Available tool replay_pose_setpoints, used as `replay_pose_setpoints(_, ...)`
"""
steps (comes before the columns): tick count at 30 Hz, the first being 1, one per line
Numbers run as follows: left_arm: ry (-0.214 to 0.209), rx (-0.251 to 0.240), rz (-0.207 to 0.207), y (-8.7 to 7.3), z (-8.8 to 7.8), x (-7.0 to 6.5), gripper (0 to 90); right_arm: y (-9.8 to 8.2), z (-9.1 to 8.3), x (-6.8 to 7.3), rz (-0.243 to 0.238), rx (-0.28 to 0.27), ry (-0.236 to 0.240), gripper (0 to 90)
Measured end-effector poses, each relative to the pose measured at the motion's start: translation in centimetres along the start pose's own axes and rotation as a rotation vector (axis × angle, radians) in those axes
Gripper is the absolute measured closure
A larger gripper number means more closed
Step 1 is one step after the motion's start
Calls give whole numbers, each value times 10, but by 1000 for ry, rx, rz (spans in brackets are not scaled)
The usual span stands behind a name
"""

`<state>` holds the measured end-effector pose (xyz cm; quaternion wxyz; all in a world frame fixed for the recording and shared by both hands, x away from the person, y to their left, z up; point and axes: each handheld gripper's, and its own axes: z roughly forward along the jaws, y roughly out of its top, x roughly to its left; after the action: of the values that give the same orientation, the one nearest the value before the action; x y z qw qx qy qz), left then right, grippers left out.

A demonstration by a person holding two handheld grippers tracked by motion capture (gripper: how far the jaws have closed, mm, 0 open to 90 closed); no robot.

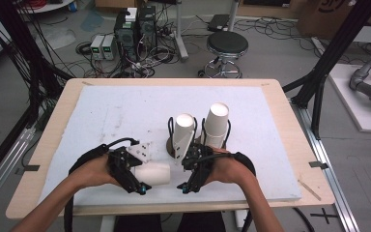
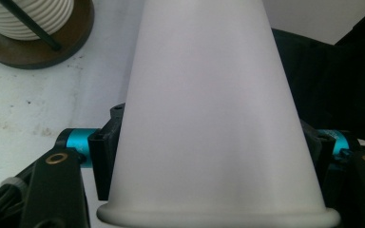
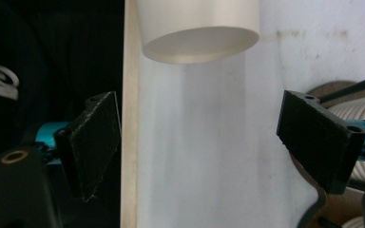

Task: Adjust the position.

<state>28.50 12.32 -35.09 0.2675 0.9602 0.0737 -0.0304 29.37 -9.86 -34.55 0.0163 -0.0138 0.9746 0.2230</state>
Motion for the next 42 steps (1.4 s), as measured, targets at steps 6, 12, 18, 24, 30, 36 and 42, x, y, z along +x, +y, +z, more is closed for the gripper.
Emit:
replay_pose_setpoints(6,-7,27,8,5,6,-1,291,6,6,-1,-11,31,15,155)
replay_pose_setpoints(12,-6,59,19,12,11,-2,292,12,12,-1,-21,60,22,160)
replay_pose_setpoints(18,-11,84,31,18,15,-3,295,17,19,-1,-29,96,28,170)
replay_pose_setpoints(24,-13,91,34,21,17,-4,294,19,23,-2,-37,121,35,170)
replay_pose_setpoints(30,-11,101,36,21,18,-4,294,20,24,-1,-36,118,45,170)
replay_pose_setpoints(36,-10,100,41,21,19,-4,294,21,25,-1,-44,118,48,170)
replay_pose_setpoints(42,-2,98,39,21,18,-3,294,22,25,-1,-45,113,67,323)
